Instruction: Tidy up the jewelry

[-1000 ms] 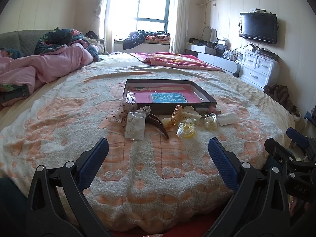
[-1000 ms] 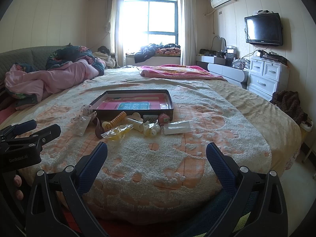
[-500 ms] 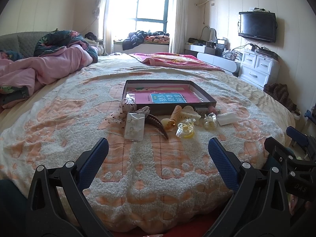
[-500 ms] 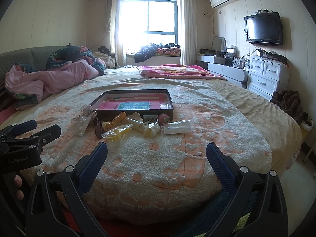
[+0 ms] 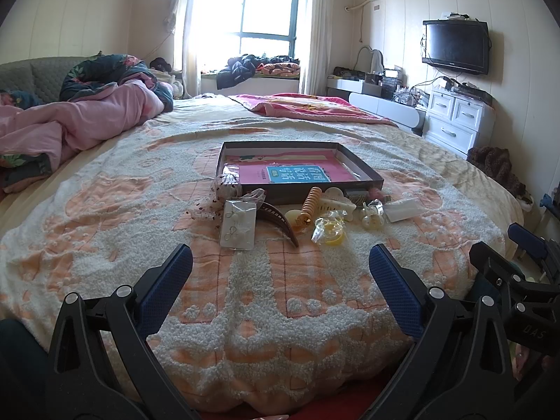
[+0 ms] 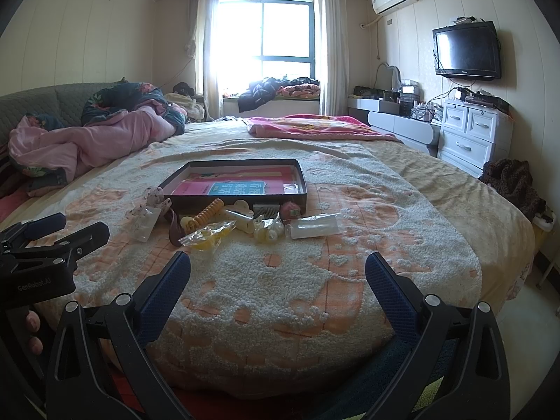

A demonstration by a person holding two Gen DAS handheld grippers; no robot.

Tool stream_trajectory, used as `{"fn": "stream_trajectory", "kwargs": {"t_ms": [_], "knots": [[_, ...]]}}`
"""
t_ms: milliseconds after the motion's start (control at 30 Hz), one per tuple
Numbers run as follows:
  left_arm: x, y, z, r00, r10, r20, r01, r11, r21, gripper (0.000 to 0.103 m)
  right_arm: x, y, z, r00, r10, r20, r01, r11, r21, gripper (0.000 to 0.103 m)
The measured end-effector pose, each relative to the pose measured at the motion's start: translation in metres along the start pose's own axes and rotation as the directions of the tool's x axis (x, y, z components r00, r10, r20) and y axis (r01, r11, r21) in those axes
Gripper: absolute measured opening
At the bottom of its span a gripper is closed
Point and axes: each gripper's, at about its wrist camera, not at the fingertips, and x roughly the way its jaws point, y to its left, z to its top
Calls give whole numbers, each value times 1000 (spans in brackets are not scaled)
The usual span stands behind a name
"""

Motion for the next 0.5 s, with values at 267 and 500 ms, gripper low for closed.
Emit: {"fn": "stream_trajectory", "kwargs": {"t_ms": [267,500], "knots": [[0,0,0,1000,2,-1,-2,1000,0,92,-1,-2,0,1000,2,-2,-2,1000,-1,97],[6,8,2,1000,24,-12,-24,999,-21,92,11,1,2,999,23,-49,-23,1000,-2,97]]}}
